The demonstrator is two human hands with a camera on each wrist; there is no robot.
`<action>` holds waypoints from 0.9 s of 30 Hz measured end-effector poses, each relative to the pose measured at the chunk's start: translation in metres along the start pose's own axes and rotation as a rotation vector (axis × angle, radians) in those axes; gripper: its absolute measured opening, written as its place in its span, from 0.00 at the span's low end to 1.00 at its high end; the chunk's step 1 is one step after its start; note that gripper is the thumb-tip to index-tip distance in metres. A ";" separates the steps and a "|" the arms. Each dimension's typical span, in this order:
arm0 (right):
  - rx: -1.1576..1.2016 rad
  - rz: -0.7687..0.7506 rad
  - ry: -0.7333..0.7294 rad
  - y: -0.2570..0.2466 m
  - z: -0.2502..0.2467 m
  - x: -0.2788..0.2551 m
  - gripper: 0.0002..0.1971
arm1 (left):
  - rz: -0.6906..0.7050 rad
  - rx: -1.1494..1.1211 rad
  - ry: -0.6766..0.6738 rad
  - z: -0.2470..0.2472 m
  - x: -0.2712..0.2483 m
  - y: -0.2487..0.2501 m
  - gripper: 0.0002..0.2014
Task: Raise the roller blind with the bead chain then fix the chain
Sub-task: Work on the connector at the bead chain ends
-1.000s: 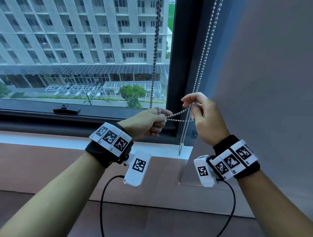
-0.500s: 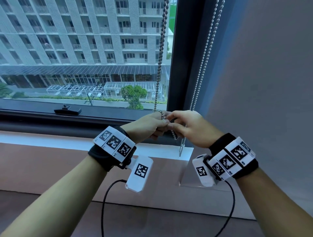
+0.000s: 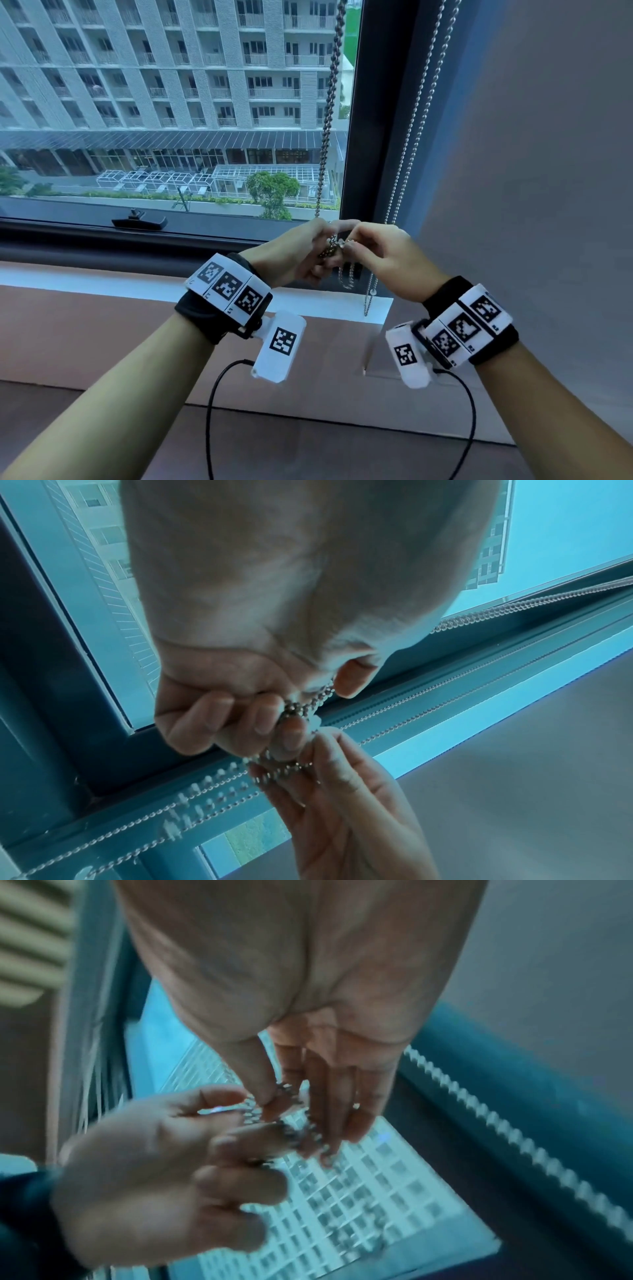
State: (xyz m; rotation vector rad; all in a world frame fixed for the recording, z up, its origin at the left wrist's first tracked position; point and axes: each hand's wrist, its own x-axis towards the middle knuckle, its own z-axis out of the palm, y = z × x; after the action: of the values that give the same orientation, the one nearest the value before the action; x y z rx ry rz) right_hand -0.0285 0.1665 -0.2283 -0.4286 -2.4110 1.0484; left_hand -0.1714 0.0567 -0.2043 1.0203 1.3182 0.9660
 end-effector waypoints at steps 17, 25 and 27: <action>-0.170 0.075 -0.111 -0.013 -0.011 0.000 0.10 | 0.034 0.170 -0.012 0.002 -0.011 0.005 0.26; -0.182 0.002 -0.069 0.008 -0.013 0.000 0.16 | 0.125 0.219 0.159 0.005 -0.011 -0.009 0.24; -0.184 0.015 -0.096 0.011 -0.012 0.001 0.16 | 0.174 0.103 0.183 0.008 -0.010 -0.014 0.23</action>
State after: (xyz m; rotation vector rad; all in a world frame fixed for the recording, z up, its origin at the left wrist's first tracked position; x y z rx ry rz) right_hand -0.0214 0.1812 -0.2291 -0.4685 -2.6053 0.8745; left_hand -0.1644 0.0429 -0.2145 1.1623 1.4600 1.1548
